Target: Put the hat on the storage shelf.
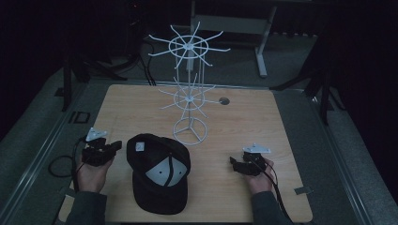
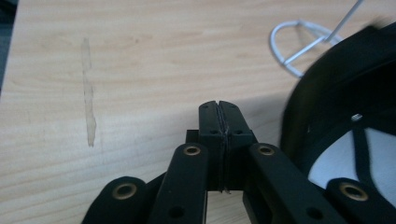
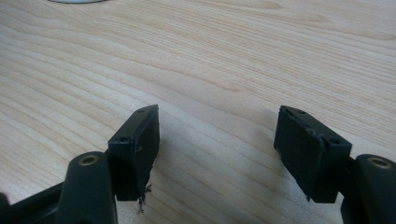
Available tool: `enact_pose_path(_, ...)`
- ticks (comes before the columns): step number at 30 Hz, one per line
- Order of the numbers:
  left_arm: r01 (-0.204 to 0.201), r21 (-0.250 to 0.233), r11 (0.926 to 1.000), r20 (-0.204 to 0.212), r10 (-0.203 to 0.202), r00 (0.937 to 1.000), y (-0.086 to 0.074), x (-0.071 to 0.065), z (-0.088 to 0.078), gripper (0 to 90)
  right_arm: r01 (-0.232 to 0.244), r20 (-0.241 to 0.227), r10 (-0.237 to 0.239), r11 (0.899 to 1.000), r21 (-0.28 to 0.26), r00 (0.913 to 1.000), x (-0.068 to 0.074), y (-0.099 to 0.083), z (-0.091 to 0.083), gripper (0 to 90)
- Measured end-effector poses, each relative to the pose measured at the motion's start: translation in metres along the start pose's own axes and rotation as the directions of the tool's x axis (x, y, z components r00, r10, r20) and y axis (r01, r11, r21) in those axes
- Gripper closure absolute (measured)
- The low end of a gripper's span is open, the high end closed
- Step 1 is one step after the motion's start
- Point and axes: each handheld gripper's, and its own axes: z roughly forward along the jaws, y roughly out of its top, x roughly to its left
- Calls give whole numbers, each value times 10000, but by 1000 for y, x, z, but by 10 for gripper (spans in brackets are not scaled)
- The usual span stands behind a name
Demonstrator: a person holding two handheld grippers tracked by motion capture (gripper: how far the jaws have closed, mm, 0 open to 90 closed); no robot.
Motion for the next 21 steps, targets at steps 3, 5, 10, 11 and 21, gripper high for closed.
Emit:
enact_pose_path(3, -55, -308, 9995, 91, 58, 9999, 4, -3, -8, 871, 3, -4, -3, 10000, 2, 10000, 0, 0, 0, 308)
enact_pose_path(5, -125, -501, 9987, 180, 135, 9997, 6, -7, -14, 862, 4, -6, -4, 10000, 3, 10000, 0, 0, 0, 307)
enact_pose_path(10, -646, -881, 9940, 424, 686, 9967, 12, -21, -29, 828, -11, -7, 11, 10000, 7, 10000, 0, 0, 0, 307)
enact_pose_path(11, -781, -936, 9925, 498, 830, 9953, 13, -24, -32, 828, -10, -7, 10, 10000, 8, 10000, 0, 0, 0, 307)
enact_pose_path(21, -1369, -1111, 9843, 1388, 1518, 9786, 18, -57, -46, 705, -8, -9, 8, 10000, 9, 10000, 0, 0, 0, 307)
